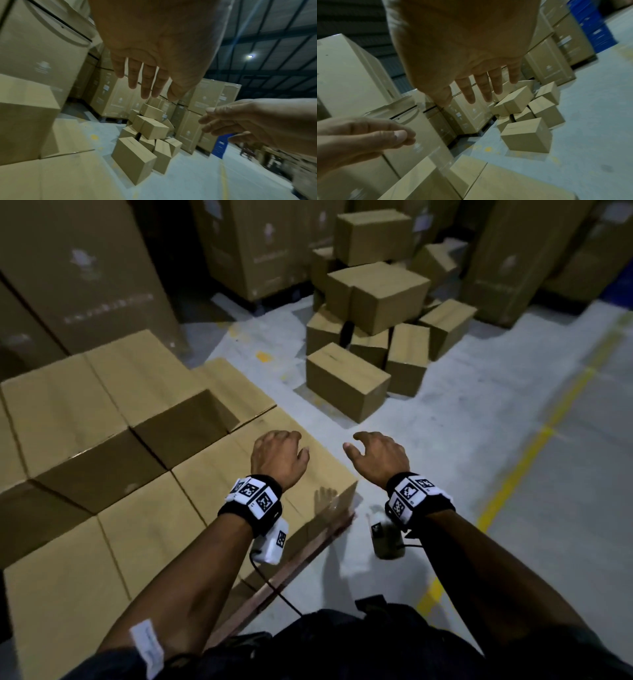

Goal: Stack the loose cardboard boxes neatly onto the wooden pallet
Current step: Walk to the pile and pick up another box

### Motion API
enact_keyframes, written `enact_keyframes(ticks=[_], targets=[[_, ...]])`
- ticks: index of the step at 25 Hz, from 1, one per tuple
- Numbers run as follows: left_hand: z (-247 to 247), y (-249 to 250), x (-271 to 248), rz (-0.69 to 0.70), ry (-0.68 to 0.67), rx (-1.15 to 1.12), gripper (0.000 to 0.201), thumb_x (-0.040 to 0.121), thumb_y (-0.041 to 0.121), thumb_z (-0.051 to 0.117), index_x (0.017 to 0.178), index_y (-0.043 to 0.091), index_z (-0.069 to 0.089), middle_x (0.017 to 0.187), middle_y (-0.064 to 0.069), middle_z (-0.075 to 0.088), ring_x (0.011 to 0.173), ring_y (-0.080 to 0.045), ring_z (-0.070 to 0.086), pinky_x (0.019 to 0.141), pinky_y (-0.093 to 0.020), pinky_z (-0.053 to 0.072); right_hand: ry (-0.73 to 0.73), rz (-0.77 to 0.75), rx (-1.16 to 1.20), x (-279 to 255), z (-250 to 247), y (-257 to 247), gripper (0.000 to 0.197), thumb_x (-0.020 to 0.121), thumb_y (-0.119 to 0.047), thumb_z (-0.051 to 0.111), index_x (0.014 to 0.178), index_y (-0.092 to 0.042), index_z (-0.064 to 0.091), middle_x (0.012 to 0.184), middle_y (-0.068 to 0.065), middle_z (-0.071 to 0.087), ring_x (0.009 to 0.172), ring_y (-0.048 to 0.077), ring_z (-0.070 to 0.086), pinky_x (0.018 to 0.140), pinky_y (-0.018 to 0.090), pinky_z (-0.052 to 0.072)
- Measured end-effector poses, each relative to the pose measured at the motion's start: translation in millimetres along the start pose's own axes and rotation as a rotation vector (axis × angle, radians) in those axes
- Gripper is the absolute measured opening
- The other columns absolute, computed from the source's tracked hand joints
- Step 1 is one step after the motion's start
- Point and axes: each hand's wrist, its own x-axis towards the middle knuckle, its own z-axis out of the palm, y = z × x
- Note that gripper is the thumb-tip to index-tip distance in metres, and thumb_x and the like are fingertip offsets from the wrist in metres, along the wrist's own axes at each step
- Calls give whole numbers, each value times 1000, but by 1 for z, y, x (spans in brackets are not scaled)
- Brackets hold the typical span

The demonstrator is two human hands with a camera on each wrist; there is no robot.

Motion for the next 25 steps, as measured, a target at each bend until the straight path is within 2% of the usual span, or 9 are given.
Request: enact_keyframes(ticks=[7,11,15,19,21,25], targets=[[55,174,27,152,-103,-28,41,99,39,45,127,13,61,125,-10,65,120,-30,55,99,-37,40,6,197,55,-34,-36,175,53,101,-54,42,140,-21,55,141,9,58,130,32,51,103,42,39],[81,277,49,117,-193,-132,45,102,41,42,131,12,59,131,-13,62,123,-34,54,99,-39,42,25,279,152,-38,-75,275,51,102,-54,40,139,-23,56,142,9,57,131,32,50,105,42,37],[93,363,84,85,-220,-206,48,104,45,36,130,14,61,130,-14,63,121,-35,54,97,-39,42,104,346,247,-25,-117,356,52,103,-55,34,131,-23,62,136,11,61,127,35,53,103,44,41],[112,415,137,80,-207,-254,49,104,46,34,128,14,62,126,-14,65,119,-34,56,96,-40,42,159,369,345,14,-137,415,54,102,-59,31,118,-22,66,126,12,64,119,37,55,100,48,44],[128,433,170,81,-218,-261,48,103,46,35,128,14,62,126,-13,65,119,-34,55,96,-40,43,152,390,355,42,-138,441,53,101,-60,32,119,-23,66,128,11,64,121,36,55,101,48,43],[164,473,268,103,-253,-298,47,103,45,38,129,14,62,127,-14,65,119,-35,55,97,-40,43,110,440,307,130,-154,494,50,103,-57,34,128,-25,63,137,10,59,128,33,49,107,47,39]])
